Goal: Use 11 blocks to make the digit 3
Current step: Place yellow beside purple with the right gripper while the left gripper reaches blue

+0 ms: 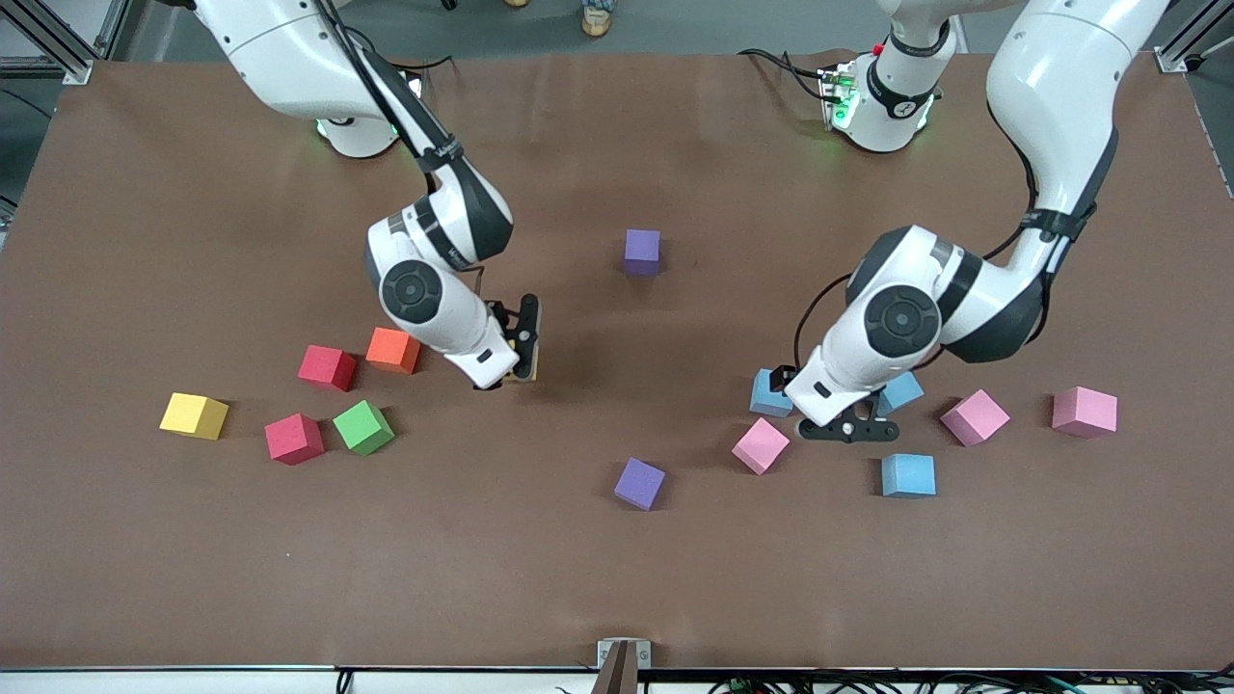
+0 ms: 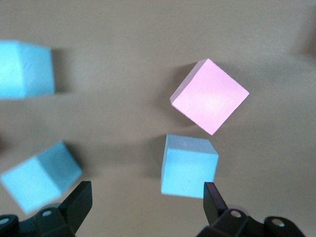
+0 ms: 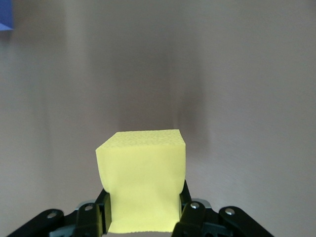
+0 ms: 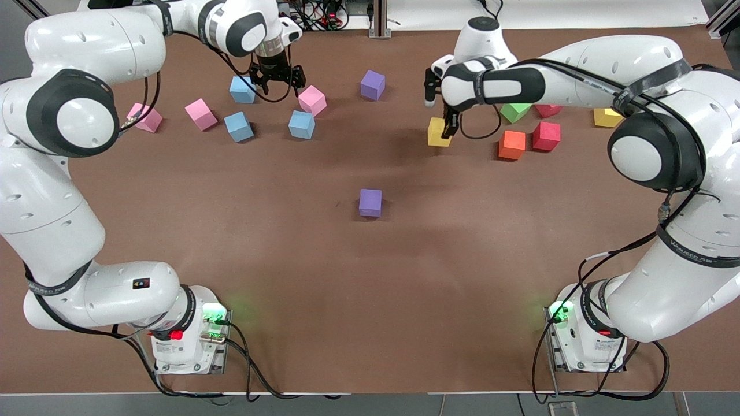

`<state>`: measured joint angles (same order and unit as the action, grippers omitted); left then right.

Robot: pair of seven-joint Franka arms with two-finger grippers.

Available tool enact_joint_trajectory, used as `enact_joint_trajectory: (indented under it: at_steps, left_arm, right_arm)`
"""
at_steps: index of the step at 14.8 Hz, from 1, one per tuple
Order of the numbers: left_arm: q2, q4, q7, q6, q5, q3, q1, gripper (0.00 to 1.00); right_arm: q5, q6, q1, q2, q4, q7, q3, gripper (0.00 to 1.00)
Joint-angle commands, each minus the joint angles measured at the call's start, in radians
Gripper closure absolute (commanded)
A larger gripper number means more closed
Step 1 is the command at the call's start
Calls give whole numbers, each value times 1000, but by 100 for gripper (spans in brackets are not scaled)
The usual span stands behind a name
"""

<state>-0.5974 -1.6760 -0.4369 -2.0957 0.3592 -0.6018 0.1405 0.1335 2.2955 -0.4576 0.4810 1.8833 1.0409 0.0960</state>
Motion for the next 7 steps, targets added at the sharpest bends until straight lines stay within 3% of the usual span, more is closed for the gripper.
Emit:
enact_joint_trajectory:
  at_steps: [1, 3, 7]
  left_arm:
    - [-36, -22, 93, -78, 20, -10, 4, 1]
    - [-58, -27, 95, -90, 20, -10, -9, 1]
    - [-79, -47, 79, -104, 21, -9, -16, 1]
  right_arm:
    - [17, 39, -47, -105, 150, -1, -5, 72]
    - [17, 88, -91, -148, 226, -25, -7, 72]
    - [17, 102, -199, -156, 246, -174, -9, 72]
